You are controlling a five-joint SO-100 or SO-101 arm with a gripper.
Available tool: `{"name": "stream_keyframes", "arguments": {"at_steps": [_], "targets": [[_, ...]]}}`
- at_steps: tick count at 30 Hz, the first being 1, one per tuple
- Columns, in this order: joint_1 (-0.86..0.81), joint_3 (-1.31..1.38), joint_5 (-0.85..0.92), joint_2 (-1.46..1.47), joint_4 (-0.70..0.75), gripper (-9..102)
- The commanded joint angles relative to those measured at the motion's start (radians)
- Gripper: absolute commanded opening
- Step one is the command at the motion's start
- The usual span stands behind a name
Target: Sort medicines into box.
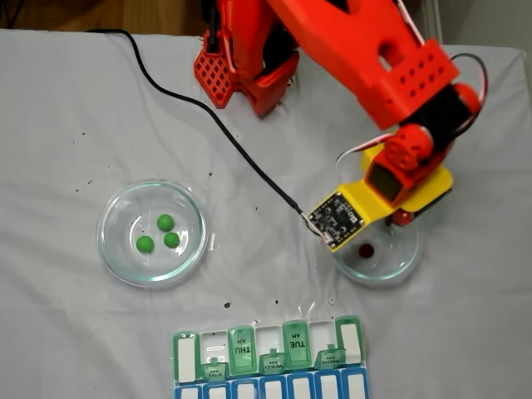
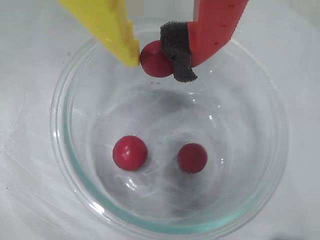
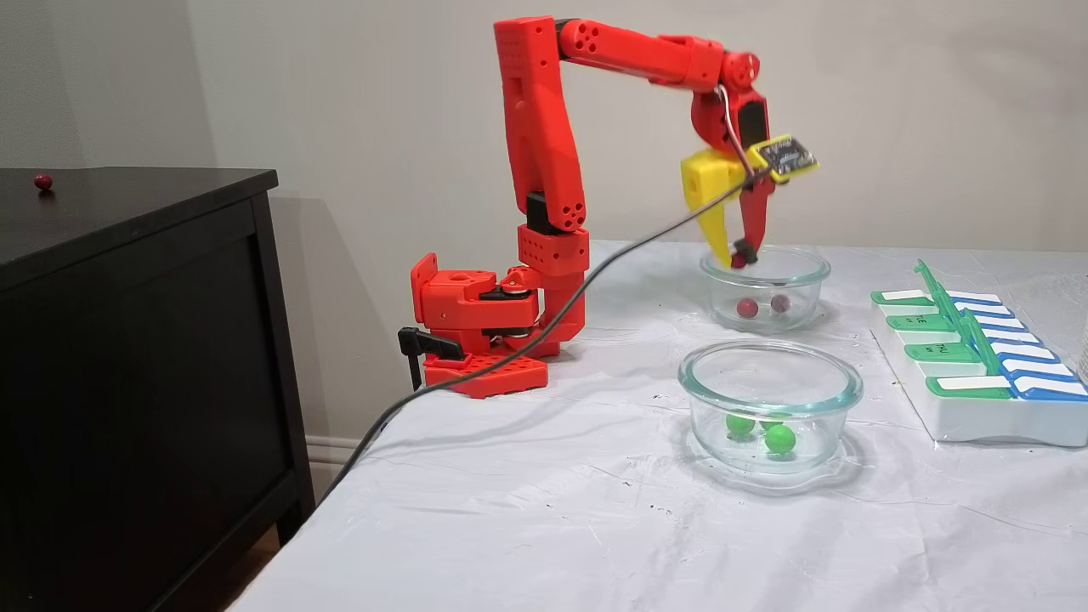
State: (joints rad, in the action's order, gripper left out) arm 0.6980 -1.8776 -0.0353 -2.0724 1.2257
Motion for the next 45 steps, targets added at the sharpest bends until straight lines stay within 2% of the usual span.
{"name": "stream_keyframes", "arguments": {"at_steps": [1,8,13,17,23,29,37,45], "targets": [[-0.08,0.212,0.031,-0.132,0.061,0],[-0.368,0.357,0.138,0.012,-0.005,0],[-0.48,0.38,0.183,0.078,-0.067,0],[-0.488,0.333,0.202,0.114,-0.11,0],[-0.451,0.189,0.202,0.115,-0.267,0],[-0.433,0.143,0.209,0.118,-0.316,0],[-0.443,0.1,0.235,0.175,-0.491,0],[-0.446,0.106,0.238,0.213,-0.535,0]]}}
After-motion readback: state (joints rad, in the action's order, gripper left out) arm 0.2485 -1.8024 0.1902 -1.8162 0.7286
